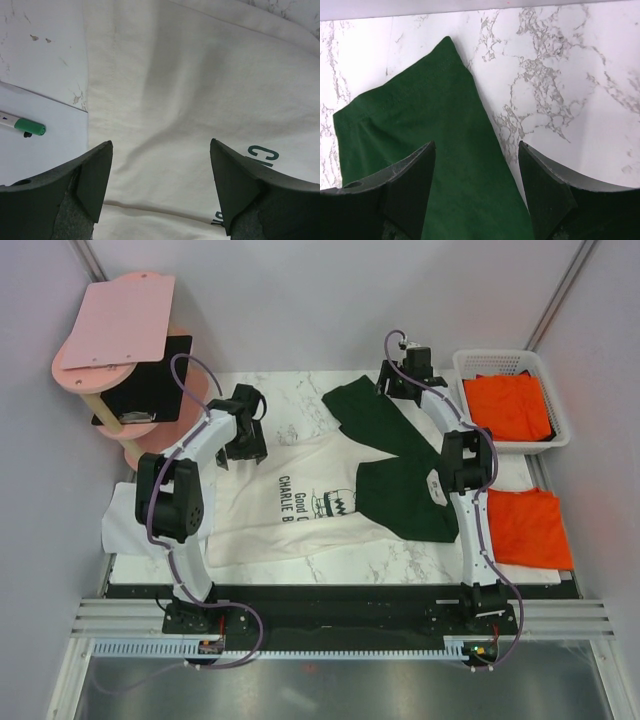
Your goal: Fold and stack the t-shirts
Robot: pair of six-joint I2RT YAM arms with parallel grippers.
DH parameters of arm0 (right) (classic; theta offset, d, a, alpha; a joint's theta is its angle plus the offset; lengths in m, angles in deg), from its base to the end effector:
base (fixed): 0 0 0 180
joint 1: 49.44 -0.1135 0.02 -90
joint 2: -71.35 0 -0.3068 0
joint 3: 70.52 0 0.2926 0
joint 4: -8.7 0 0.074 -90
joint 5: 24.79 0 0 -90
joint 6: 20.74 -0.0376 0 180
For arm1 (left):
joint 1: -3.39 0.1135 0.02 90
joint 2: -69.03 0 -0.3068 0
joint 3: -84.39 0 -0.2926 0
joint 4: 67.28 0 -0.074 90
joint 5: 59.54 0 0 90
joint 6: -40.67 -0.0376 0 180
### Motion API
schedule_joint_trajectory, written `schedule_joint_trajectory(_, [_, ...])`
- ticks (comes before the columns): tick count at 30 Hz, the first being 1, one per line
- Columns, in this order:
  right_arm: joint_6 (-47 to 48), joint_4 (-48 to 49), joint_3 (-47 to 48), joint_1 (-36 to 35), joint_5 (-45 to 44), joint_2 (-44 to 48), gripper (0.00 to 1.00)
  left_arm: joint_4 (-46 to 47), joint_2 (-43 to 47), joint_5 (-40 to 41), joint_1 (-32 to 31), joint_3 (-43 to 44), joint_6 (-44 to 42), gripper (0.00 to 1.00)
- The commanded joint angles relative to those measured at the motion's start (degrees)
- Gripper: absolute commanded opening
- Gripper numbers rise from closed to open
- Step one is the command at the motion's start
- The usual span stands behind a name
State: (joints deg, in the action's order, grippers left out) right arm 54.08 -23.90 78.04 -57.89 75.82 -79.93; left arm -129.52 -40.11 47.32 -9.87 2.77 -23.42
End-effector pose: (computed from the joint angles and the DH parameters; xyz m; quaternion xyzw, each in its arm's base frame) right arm 0.6636 0.1056 0.1829 0.0095 0.8855 0.1740 0.4308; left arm 0.4310 -0.0904 0.2435 -0.1293 0.9700 0.0876 0.1864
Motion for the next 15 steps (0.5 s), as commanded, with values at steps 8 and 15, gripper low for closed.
schedule_joint_trajectory(8, [-3.8, 8.4, 2.6, 0.1, 5.4, -6.2, 0.74, -1.0, -2.8, 4.1, 0.2, 3.2, -1.5, 0.86])
schedule_joint_trajectory(15, [-4.9, 10.7, 3.3, -0.8, 5.6, -8.7, 0.7, -2.2, -6.2, 4.7, 1.0, 5.5, 0.5, 0.86])
